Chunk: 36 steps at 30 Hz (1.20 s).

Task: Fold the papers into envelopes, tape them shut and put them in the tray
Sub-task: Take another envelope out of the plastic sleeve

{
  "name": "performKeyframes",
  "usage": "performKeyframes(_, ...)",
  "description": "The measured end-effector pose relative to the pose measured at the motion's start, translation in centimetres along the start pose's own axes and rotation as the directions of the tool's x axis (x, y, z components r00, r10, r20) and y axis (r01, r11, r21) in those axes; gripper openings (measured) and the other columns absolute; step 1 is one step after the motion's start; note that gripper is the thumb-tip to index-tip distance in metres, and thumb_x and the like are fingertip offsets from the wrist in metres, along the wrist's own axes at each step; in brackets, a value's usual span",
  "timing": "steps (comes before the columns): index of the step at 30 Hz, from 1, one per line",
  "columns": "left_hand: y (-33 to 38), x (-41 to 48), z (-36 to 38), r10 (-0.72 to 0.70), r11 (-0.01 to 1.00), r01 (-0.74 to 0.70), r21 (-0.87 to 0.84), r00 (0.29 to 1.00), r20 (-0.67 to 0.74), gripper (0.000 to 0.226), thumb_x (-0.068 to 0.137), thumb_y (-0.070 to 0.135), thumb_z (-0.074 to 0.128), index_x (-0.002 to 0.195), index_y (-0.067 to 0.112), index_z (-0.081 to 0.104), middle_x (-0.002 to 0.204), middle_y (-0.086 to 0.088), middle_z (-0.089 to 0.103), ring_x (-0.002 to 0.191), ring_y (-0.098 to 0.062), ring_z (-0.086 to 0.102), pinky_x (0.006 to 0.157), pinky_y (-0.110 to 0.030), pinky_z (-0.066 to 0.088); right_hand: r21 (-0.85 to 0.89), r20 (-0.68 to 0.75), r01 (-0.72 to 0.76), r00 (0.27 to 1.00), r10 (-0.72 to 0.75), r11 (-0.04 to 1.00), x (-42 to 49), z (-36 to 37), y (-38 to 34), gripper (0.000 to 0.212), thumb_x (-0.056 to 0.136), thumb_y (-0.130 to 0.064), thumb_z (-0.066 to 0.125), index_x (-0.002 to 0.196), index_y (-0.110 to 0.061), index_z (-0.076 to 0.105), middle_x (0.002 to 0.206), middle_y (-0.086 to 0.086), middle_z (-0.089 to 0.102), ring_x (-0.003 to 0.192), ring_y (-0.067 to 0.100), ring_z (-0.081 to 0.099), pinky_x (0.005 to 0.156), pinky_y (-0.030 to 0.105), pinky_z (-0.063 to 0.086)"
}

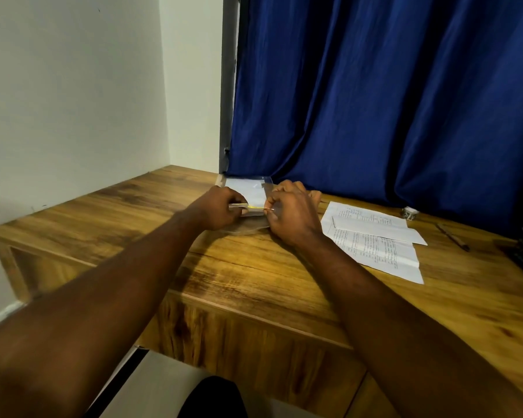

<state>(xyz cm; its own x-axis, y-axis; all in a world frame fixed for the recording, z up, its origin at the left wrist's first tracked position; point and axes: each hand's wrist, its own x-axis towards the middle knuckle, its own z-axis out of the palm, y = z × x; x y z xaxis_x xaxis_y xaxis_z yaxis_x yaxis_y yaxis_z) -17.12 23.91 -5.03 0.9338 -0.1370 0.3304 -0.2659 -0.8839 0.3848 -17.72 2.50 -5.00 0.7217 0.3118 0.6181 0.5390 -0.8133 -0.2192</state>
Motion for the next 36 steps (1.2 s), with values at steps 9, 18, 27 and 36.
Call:
performKeyframes(9,0.2,-0.7,-0.1,0.027,0.997,-0.023,0.076,0.998,-0.061,0.036,0.091,0.031,0.076,0.126,0.019,0.074,0.119,-0.004,0.076,0.099,-0.021,0.067,0.086,-0.039,0.056,0.168,-0.105,0.147,0.986,-0.130,0.975,-0.4,-0.5,0.3,0.016,0.095,-0.013,0.062,0.104,-0.026,0.062,0.101,-0.014,0.055,0.097,0.008,0.041,0.087,0.036,0.029)
performKeyframes(18,1.0,-1.4,0.2,-0.015,0.999,0.022,0.044,0.987,-0.157,0.030,0.085,0.021,0.082,0.114,0.022,0.079,0.108,0.001,0.078,0.093,-0.017,0.069,0.087,-0.042,0.059,-0.148,0.099,0.281,0.958,-0.268,0.948,0.2,-0.6,-0.8,0.020,0.100,-0.036,0.067,0.119,-0.036,0.070,0.106,-0.007,0.072,0.096,0.017,0.051,0.092,0.043,0.034)
performKeyframes(27,-0.7,-2.2,1.3,-0.184,0.980,0.166,-0.111,0.966,-0.182,0.037,0.089,0.026,0.080,0.125,0.022,0.071,0.111,0.002,0.072,0.095,-0.012,0.067,0.087,-0.034,0.059,0.073,-0.117,0.153,0.983,-0.144,0.986,0.5,-0.5,0.8,0.006,0.093,-0.032,0.075,0.087,-0.032,0.077,0.088,-0.019,0.066,0.090,0.007,0.048,0.084,0.038,0.027)
performKeyframes(36,0.6,-1.6,1.8,-0.289,0.957,0.285,-0.048,0.950,-0.120,0.047,0.087,0.027,0.080,0.129,0.014,0.064,0.122,-0.007,0.070,0.110,-0.028,0.066,0.096,-0.049,0.058,0.479,-0.058,0.210,0.976,-0.208,0.852,1.0,-2.1,0.4,0.014,0.093,-0.020,0.076,0.088,-0.022,0.063,0.083,-0.012,0.066,0.081,0.008,0.063,0.074,0.033,0.053)
